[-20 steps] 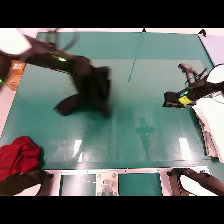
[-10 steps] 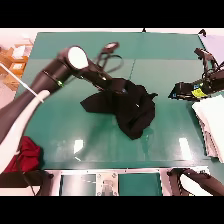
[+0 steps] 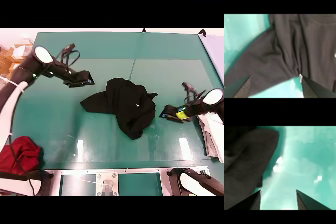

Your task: Fold the shirts.

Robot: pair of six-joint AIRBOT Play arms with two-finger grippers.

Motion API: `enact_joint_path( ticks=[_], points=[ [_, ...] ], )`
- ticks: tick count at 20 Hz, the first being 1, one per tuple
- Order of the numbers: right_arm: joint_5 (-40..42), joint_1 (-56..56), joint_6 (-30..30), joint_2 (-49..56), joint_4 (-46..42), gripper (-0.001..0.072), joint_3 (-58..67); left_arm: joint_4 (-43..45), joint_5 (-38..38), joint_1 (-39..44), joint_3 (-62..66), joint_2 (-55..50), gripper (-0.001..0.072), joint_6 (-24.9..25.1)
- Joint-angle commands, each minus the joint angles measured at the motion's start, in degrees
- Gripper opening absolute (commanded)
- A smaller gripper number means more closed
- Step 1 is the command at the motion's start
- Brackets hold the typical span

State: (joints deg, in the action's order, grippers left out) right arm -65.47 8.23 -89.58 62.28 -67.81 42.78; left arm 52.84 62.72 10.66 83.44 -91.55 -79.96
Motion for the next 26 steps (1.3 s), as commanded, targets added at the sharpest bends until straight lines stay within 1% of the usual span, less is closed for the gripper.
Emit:
enact_joint_path(
  ticks=[1, 3, 4, 6, 9, 10, 11, 12, 13, 14, 15, 17, 19, 21, 23, 26],
  points=[
    [6.99, 0.33, 8.17, 3.63, 14.43, 0.0499, -6.60, -13.70, -9.27, -0.11, -3.02, -5.68, 0.0711, 8.48],
    [6.99, 0.33, 12.50, 5.81, 21.03, 0.0499, -6.64, -20.68, -14.01, 2.54, -2.80, -9.38, 0.0710, 13.16],
    [7.02, 0.33, 14.43, 6.73, 24.04, 0.0499, -6.64, -22.18, -16.06, 4.37, -2.32, -11.28, 0.0711, 14.49],
    [7.21, 0.33, 16.68, 8.87, 27.52, 0.0499, -6.64, -22.25, -18.71, 8.11, -0.52, -15.28, 0.0710, 14.43],
    [7.23, -1.25, 19.52, 12.39, 30.05, 0.0485, -6.64, -22.25, -19.45, 12.35, 3.98, -20.90, 0.0702, 13.62],
    [7.26, -2.16, 20.33, 13.16, 30.91, 0.0477, -6.64, -22.21, -20.26, 13.05, 5.03, -21.99, 0.0555, 12.79],
    [7.34, -3.06, 21.07, 13.75, 31.30, 0.0405, -6.64, -22.43, -21.59, 13.18, 5.25, -22.62, 0.0428, 12.41],
    [7.43, -3.56, 21.57, 14.03, 31.21, 0.0287, -6.64, -22.47, -21.81, 13.07, 5.25, -22.73, 0.0234, 11.91],
    [7.41, -3.58, 22.45, 14.03, 31.23, 0.0182, -6.62, -22.49, -21.20, 12.44, 5.33, -22.60, 0.0021, 11.82],
    [7.39, -3.26, 23.67, 14.03, 31.17, 0.0057, -6.36, -22.40, -19.93, 11.74, 5.51, -22.34, 0.0018, 11.50],
    [7.19, -2.38, 24.28, 13.99, 30.80, 0.0018, -5.84, -22.40, -16.83, 10.45, 6.95, -22.32, 0.0018, 11.39],
    [4.04, 1.25, 24.26, 13.97, 28.89, 0.0017, -3.13, -22.34, -9.22, 7.34, 11.06, -21.97, 0.0017, 10.03],
    [-1.55, 6.34, 24.22, 13.29, 28.81, 0.0016, 1.31, -21.05, -4.52, 4.04, 13.22, -18.25, 0.0016, 9.44],
    [-6.73, 11.06, 23.61, 10.80, 29.24, 0.0016, 7.98, -17.84, -3.67, 0.90, 13.22, -10.71, 0.0016, 8.13],
    [-11.04, 14.36, 22.60, 6.80, 32.13, 0.0016, 16.48, -16.50, -1.81, -1.40, 13.22, -1.73, 0.0016, 8.04],
    [-12.39, 16.00, 21.86, -0.81, 38.42, 0.0017, 31.54, -14.64, -2.78, -1.97, 13.22, 14.16, 0.0016, 9.73]
  ],
)
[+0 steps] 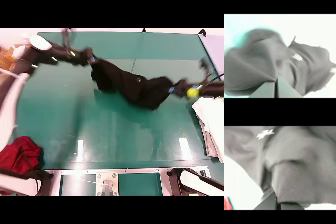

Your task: Fold the shirts.

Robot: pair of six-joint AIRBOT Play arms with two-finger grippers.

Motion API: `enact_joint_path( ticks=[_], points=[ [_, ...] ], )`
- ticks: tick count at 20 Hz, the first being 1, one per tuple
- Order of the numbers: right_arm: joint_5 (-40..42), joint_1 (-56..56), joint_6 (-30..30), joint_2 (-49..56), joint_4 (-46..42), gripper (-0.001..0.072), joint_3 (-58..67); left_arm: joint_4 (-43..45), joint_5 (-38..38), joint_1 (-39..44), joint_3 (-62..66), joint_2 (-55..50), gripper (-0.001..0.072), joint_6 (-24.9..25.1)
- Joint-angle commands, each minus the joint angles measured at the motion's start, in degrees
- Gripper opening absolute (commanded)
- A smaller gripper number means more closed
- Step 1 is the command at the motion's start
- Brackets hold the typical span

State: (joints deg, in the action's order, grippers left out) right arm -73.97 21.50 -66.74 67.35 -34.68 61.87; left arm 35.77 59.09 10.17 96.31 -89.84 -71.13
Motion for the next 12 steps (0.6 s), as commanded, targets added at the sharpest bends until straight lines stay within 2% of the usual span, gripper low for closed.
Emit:
enact_joint_path(
  ticks=[1, 4, 6, 9, 12],
  points=[
    [-3.91, 2.75, -2.10, -8.13, 5.51, 0.0017, 17.57, 2.71, -0.02, -1.42, 0.35, 17.64, 0.0016, 1.31],
    [-3.74, 3.02, -4.85, -13.64, 3.02, 0.0017, 31.26, 10.91, -1.81, -1.42, 0.35, 32.37, 0.0016, -0.11],
    [-3.56, 3.02, -7.39, -16.28, -1.55, 0.0017, 36.37, 19.87, 0.96, -1.42, 0.33, 38.88, 0.0017, -4.98],
    [-5.92, 2.93, -8.70, -18.23, -3.06, 0.0017, 35.54, 29.99, 8.48, -1.42, 0.11, 42.40, 0.0018, -10.14],
    [-13.05, 2.91, -11.08, -18.36, -3.08, 0.0018, 25.99, 32.02, 12.26, -1.42, -5.31, 42.27, 0.0018, -11.15]
  ],
)
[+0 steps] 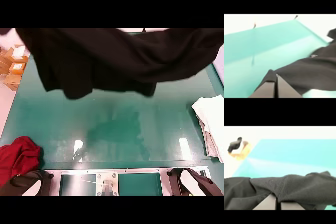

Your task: Fold the shirts.

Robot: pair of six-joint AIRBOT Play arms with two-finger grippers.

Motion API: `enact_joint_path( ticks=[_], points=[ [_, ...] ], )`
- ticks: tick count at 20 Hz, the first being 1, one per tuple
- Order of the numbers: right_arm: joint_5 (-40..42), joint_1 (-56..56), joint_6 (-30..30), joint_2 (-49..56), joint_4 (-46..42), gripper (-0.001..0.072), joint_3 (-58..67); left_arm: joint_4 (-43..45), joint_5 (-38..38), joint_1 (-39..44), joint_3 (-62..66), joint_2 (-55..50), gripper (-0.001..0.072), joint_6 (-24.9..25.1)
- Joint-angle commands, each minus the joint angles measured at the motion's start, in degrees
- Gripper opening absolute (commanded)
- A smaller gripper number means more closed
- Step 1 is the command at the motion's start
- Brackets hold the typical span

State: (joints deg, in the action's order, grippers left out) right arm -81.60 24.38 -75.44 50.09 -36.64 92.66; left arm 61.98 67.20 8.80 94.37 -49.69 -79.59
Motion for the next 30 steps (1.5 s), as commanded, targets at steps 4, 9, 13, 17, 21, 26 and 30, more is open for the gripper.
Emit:
enact_joint_path(
  ticks=[4, 9, 13, 17, 21, 26, 30],
  points=[
    [-3.34, 0.00, -0.61, -1.07, -1.09, 0.0019, -32.20, 5.81, -2.58, -0.04, -23.21, 2.12, 0.0018, -2.67],
    [21.09, -3.78, 5.81, 6.16, -0.83, 0.0196, -62.01, 2.73, -22.77, -0.04, -49.72, 1.20, 0.0018, -2.47],
    [22.56, -3.43, 9.75, 17.25, -1.44, 0.0440, -56.78, 5.22, -26.60, -0.04, -53.94, -1.14, 0.0018, -2.47],
    [13.29, -1.05, 9.46, 17.70, -2.86, 0.0438, -50.99, 5.97, -27.69, -0.04, -53.94, -1.25, 0.0018, -2.45],
    [9.09, -2.03, 6.45, 17.64, -6.88, 0.0570, -57.27, 6.64, -27.23, -0.04, -53.94, -1.25, 0.0018, -2.43],
    [24.48, -8.70, 6.49, 18.23, -6.25, 0.0571, -65.02, 6.58, -27.17, -0.04, -53.94, -1.25, 0.0019, -2.45],
    [30.62, -13.16, 8.72, 19.56, -0.92, 0.0363, -62.01, 6.60, -26.67, -0.04, -53.94, -1.25, 0.0019, -2.45]
  ],
)
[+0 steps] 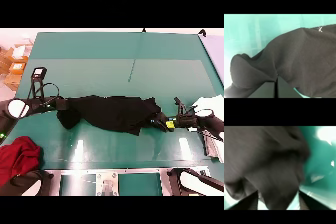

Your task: Fold the shirts.

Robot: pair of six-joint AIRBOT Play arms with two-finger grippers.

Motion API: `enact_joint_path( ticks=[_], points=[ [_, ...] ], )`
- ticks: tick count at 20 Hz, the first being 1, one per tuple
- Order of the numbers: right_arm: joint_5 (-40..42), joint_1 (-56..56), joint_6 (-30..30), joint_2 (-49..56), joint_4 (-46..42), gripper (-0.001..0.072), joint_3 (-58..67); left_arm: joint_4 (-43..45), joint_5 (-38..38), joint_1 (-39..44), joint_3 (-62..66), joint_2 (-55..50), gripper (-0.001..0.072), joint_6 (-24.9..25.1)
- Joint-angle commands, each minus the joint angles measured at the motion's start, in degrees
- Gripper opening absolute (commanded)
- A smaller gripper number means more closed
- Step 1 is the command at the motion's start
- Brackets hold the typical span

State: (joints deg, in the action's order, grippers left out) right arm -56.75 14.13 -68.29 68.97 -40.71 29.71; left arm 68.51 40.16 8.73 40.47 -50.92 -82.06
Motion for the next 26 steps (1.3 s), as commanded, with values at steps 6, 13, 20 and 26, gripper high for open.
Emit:
enact_joint_path(
  ticks=[6, 13, 20, 26],
  points=[
    [-20.35, -2.45, 0.37, -4.70, 3.91, 0.0017, 16.90, 5.18, 7.02, 0.02, 10.58, 0.15, 0.0018, 0.20],
    [-27.12, 11.04, -6.25, -20.70, 7.28, 0.0017, 57.00, 13.42, 26.25, 0.02, 58.34, 0.72, 0.0018, 0.07],
    [-27.17, 13.38, -6.78, -32.54, 7.28, 0.0018, 63.49, 11.21, 34.97, 0.02, 82.73, 2.64, 0.0018, 0.04],
    [-26.01, 11.32, -8.17, -34.12, 7.26, 0.0018, 48.87, 13.40, 35.21, 0.02, 71.01, 2.60, 0.0018, 2.58]
  ],
)
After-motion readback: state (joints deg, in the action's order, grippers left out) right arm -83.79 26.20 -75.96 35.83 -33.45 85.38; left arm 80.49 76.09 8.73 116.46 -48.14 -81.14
